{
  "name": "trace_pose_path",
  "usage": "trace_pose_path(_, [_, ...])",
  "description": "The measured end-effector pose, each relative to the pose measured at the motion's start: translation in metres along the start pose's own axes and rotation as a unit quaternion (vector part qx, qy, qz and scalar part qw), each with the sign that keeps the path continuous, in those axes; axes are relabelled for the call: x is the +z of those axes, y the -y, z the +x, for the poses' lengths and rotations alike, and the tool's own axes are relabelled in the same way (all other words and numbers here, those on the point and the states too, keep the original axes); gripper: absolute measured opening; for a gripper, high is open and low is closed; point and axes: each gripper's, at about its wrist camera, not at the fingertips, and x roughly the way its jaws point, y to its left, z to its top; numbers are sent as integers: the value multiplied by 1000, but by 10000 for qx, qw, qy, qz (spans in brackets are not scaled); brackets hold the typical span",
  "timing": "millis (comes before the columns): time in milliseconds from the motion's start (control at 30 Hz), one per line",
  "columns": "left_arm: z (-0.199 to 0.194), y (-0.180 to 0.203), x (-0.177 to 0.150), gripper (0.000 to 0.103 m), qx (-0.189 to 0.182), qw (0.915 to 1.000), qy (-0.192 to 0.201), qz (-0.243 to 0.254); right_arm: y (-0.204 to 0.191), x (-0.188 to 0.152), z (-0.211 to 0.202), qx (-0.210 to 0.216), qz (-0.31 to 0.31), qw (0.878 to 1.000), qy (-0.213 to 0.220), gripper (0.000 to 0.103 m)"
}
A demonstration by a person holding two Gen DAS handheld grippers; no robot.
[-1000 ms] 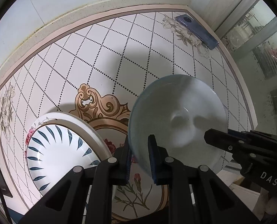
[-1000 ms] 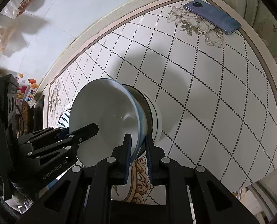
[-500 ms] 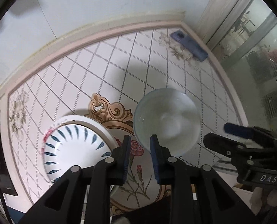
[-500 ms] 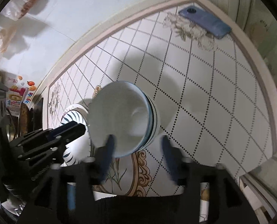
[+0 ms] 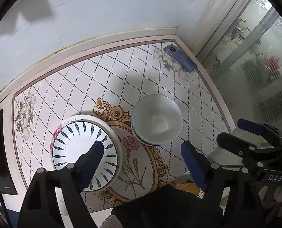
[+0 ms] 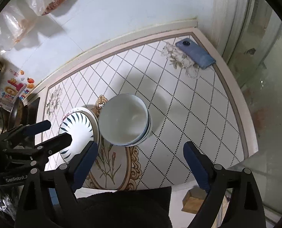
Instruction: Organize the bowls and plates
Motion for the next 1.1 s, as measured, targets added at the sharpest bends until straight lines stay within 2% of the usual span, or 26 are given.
trace_pose_path(33, [-3,0,-1,85,-31,10000,21,-13,-1,0,-5,-4,-5,10000,36,94])
trace_pose_path(100, [-8,-1,-1,94,-45,10000,52,-33,-3,0,-13,33,-32,10000,66,94])
trace_pose_path(267, [-7,-4,4,94,-66,9999,57,-89,-7,4,-26,80,-83,9998,183,95])
trace_pose_path(433, [23,-14,15,94,-67,9996,-133,-259,4,14,-10,127,53,9998,115,96])
trace_pose_path(700, [106,-32,36,94,-246,9929,-897,-745,42,30,66,897,650,9930,-411,96])
trace_pose_path(900, [159,-40,47,90,-419,9853,-1400,-883,66,30,131,1606,1149,9765,-862,96])
trace_pose_path(1100, [185,-35,54,85,-614,9806,-1665,-828,77,25,182,2155,1503,9580,-1148,96])
